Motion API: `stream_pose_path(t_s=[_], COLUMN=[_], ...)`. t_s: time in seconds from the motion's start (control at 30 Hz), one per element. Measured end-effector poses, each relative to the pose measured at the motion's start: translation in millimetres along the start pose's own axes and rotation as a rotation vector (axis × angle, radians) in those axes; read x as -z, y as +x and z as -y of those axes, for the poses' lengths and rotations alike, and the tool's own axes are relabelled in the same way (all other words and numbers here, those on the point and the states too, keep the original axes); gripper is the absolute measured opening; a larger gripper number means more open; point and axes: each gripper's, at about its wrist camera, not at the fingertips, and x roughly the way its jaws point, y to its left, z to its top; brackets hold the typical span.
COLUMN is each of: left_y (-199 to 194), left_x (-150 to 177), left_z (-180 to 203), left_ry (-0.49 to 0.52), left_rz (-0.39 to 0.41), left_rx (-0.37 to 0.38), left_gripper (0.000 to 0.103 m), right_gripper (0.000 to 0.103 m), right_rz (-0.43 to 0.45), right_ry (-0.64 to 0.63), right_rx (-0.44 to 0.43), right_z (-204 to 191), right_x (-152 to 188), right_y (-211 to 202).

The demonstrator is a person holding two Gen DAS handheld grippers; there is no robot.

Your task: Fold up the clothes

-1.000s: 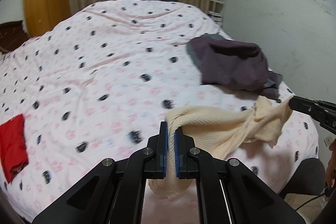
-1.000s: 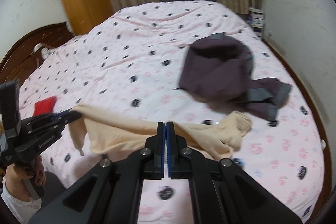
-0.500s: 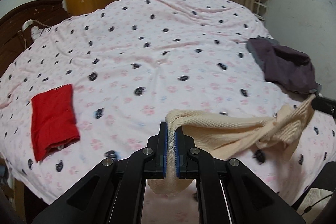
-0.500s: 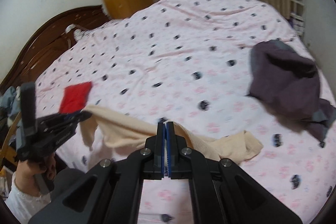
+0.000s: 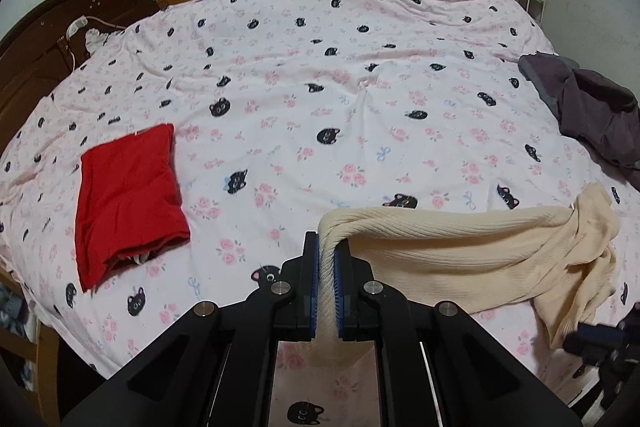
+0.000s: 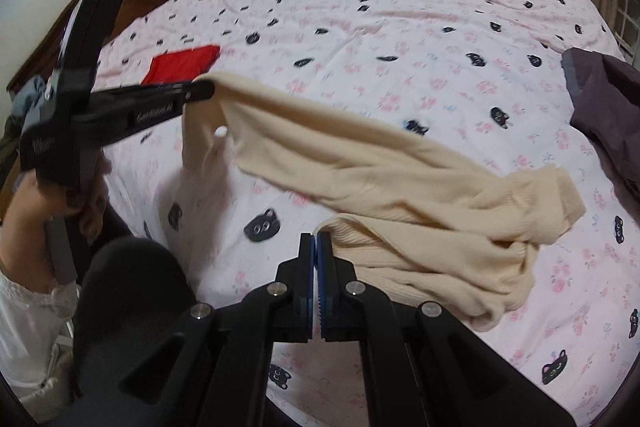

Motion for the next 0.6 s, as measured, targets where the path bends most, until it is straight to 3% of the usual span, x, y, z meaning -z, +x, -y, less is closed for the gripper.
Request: stream_pose_path(t_s=[0.13,0.2,0.23,0.27,0.37,0.53,0.6], left_y=[7.2,8.5,8.4,7.7,5.1,0.2,-1.4], left_x=[6.3,9.2,10.4,11.6,15.1,23.1,26.7], left_z=[-3.7,-5.0,-5.7,-6.6,-9.9,-19.8,-24.5], left_ry=[-0.019,-0.025,-0.025,-0.026,-0.031,-0.052,-0.062], left_rz=[-0.017,-0.017,-0.013,-0.008,0.003,0.005,0.003], left_rx=[-0.013,-0.033,-0.045,-0.053,-0.069,-0.093,-0.11], left_gripper=[0.012,0.033,0.039,0.046,0.051,0.055,0.057], right_gripper=[0.003,0.006,0.009,0.018,0.031,0.044,0.044], right_rz=[-0.013,-0.02,-0.023,-0.027,-0.026,0.018,0.044], right_ry=[-0.039,-0.043,-0.044,-0.042,-0.053,-0.063,-0.045], right_rx=[0.019,0.031,0.038,0.033,0.031,0.007,-0.025], right_z=[-13.6,-16.8,-17.9,-18.8,-23.3,-26.7,-21.0], right_x=[9.1,12.8,14.5,16.0,18.1,14.8,11.5], right_y=[11.8,16.4,18.4,19.1,16.1,-6.6,-20.6])
